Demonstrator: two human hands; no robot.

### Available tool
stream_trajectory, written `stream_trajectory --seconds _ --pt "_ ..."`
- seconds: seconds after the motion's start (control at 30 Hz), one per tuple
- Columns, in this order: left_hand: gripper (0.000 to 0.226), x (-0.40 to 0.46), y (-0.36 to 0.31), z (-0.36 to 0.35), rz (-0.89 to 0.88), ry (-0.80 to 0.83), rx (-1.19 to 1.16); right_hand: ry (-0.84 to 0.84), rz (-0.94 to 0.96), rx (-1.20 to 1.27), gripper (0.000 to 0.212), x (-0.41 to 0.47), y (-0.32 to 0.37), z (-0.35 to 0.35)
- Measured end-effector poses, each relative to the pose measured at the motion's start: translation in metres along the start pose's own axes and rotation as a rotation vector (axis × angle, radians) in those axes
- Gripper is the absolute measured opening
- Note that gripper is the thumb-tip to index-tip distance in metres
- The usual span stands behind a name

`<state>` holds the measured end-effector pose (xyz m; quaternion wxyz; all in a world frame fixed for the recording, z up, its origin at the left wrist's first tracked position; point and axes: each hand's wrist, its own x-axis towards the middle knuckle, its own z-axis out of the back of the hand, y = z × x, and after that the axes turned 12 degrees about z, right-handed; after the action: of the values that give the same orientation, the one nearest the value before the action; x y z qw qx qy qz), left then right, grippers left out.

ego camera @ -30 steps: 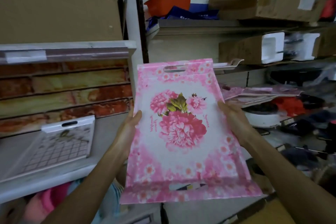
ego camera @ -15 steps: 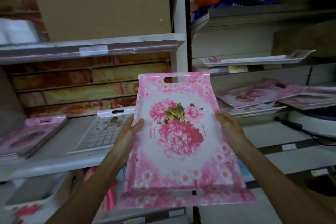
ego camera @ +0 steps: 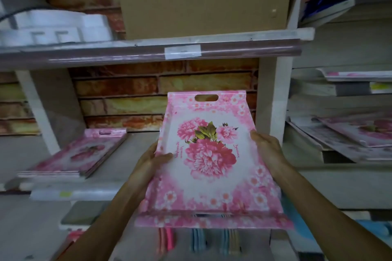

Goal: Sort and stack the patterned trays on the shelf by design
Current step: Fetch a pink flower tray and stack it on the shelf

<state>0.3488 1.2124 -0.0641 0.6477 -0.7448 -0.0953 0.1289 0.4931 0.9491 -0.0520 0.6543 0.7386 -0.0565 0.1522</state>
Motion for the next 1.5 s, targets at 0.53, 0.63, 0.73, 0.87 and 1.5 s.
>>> stream_trajectory --seconds 0.53,0.63,0.73,0.87,1.5 --pt "0.035 0.143 -0.017 0.12 0.084 -0.212 0.114 0.18 -0.056 -0.117 0.019 0.072 -0.049 -0.121" --pt "0.035 0.159 -0.005 0.12 0.097 -0.227 0.144 0.143 -0.027 -0.214 0.026 0.079 -0.061 -0.123" --pt "0.033 0.168 0.01 0.117 0.091 -0.227 0.229 0.118 -0.02 -0.333 0.025 0.09 -0.078 -0.126" --pt "0.033 0.177 0.027 0.117 0.102 -0.253 0.332 0.117 -0.029 -0.42 0.028 0.094 -0.103 -0.135" --pt "0.045 0.209 0.073 0.141 0.089 -0.342 0.815 0.193 -0.002 -0.786 0.027 0.099 -0.173 -0.144"
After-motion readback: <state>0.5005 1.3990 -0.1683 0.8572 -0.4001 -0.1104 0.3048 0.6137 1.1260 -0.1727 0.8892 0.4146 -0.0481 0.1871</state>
